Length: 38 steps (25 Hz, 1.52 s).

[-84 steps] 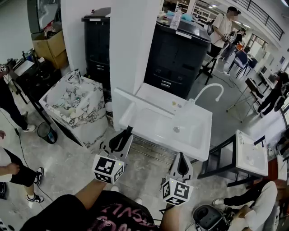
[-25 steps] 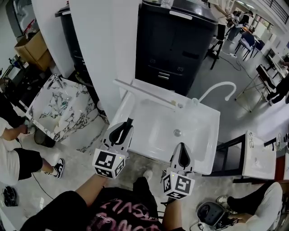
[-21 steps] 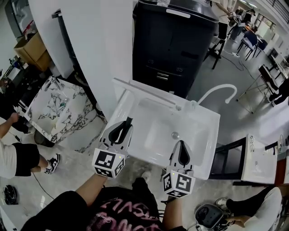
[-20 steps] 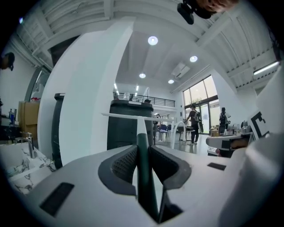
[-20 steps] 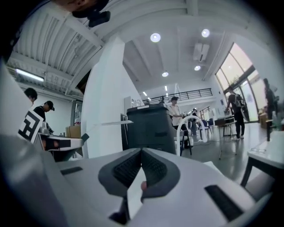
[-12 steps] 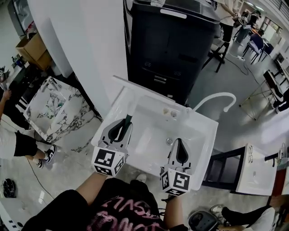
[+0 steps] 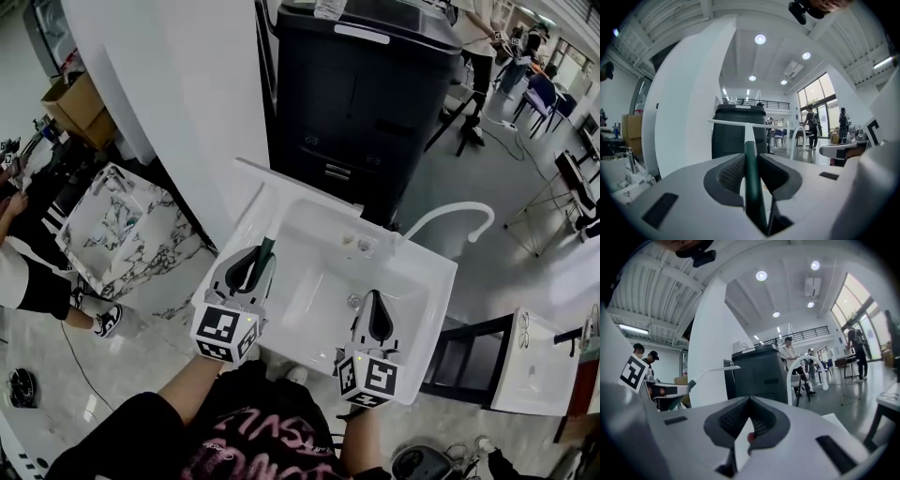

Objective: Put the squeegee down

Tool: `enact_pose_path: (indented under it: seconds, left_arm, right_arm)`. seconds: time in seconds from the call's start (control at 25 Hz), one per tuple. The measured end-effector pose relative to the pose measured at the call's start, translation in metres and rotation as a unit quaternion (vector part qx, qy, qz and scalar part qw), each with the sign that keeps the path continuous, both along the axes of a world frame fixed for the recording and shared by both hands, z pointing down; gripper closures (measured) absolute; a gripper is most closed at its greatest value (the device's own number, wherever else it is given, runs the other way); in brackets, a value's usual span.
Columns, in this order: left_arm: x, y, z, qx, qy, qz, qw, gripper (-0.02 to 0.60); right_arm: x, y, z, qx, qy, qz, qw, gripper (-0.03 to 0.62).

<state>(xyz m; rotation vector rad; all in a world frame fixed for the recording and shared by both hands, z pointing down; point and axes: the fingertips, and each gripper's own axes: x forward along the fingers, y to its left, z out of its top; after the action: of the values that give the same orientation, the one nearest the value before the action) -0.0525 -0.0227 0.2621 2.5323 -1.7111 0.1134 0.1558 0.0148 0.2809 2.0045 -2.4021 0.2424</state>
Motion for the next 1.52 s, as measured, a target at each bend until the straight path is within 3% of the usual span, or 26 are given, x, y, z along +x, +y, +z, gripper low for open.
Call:
enact_pose_path:
  seconds: [0.72, 1.52]
  left_arm:
    - [-0.013, -0.04, 0.01, -0.01, 0.009, 0.04, 0.9991, 0.486]
    - [-0.012, -0.087, 0.091, -0.102, -0.008, 0.051, 0.9934, 0.486]
  right_arm:
    - [-0.02, -0.024, -0.003, 0.01, 0.003, 0.037, 0.999, 0.574]
    - [-0.022, -0.069, 0.066, -0.07, -0.009, 0.046, 0.996, 0.574]
